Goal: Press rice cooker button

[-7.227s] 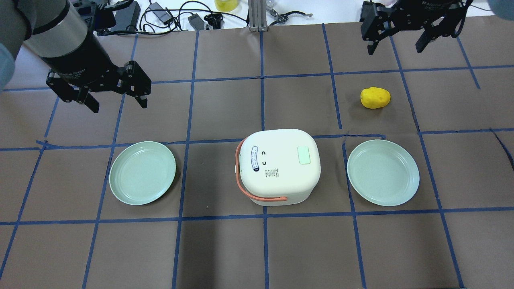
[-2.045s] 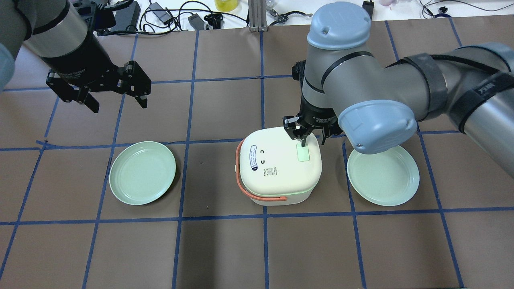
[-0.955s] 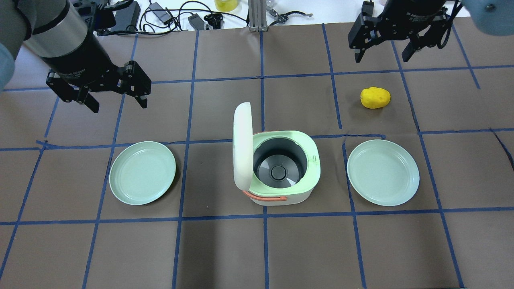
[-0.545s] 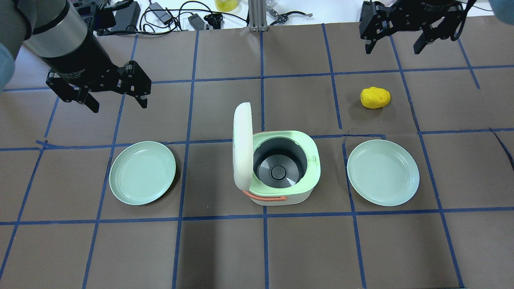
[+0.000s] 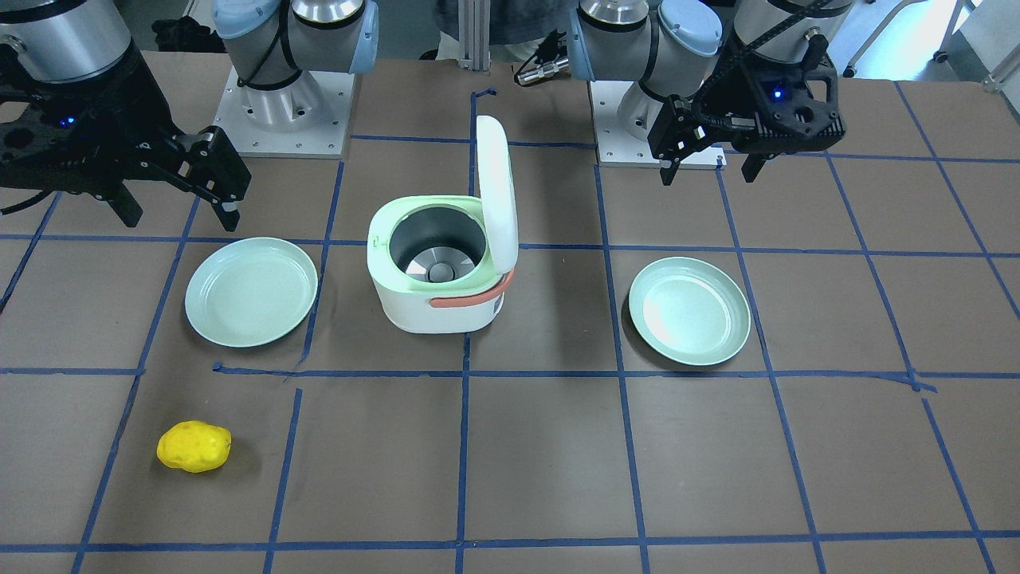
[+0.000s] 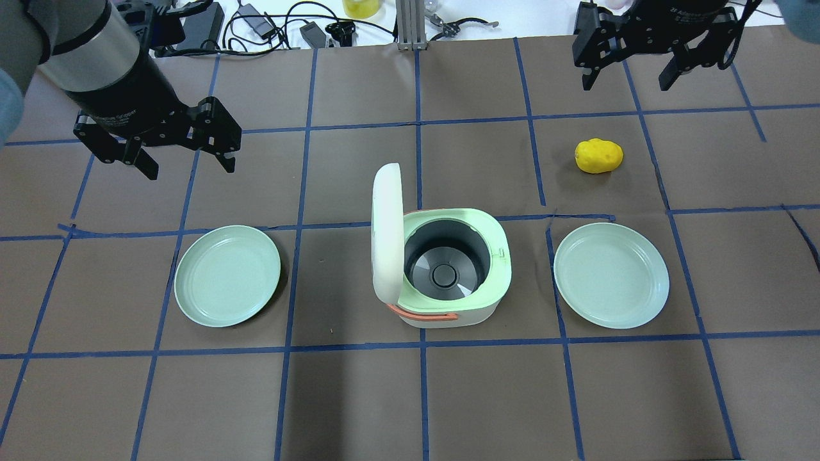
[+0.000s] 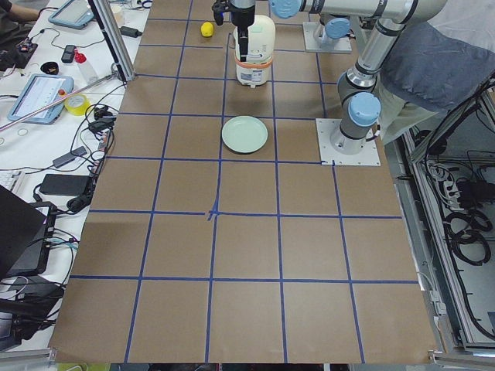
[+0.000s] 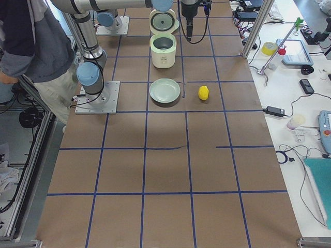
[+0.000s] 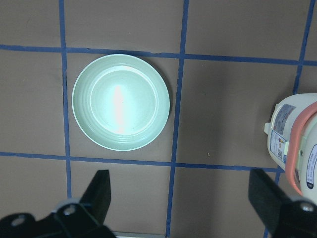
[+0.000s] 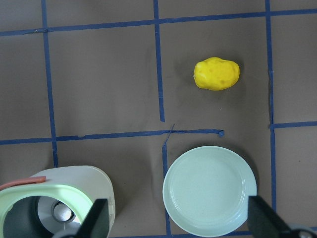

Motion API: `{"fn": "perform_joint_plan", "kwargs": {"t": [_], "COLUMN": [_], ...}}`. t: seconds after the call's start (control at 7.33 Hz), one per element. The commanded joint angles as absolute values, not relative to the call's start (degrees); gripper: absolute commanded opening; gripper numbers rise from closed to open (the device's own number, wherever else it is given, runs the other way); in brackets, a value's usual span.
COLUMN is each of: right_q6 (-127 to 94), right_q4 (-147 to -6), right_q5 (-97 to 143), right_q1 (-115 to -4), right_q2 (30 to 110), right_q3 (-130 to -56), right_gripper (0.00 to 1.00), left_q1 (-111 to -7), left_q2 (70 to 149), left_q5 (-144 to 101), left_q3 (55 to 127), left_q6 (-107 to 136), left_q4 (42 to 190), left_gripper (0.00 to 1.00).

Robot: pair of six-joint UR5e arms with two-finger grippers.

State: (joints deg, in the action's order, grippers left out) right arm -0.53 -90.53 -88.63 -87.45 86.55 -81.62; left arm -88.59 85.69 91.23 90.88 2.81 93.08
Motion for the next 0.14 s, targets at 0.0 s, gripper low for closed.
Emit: {"fn": "perform_joint_plan", "kwargs": {"t": [0.0], "right_q6": [-0.5], "right_q4": [-90.5], "right_q5": [-88.5], "right_q1": [-87.5], "right_q2": [86.6], "right_q3": [-81.7], "right_gripper": [1.00], "left_q1": [-88.6], "left_q2": [85.7], "left_q5": [91.2], "left_q3": [90.9], "left_q6": [2.9], "left_q4": [93.1], "left_gripper": [1.00]}}
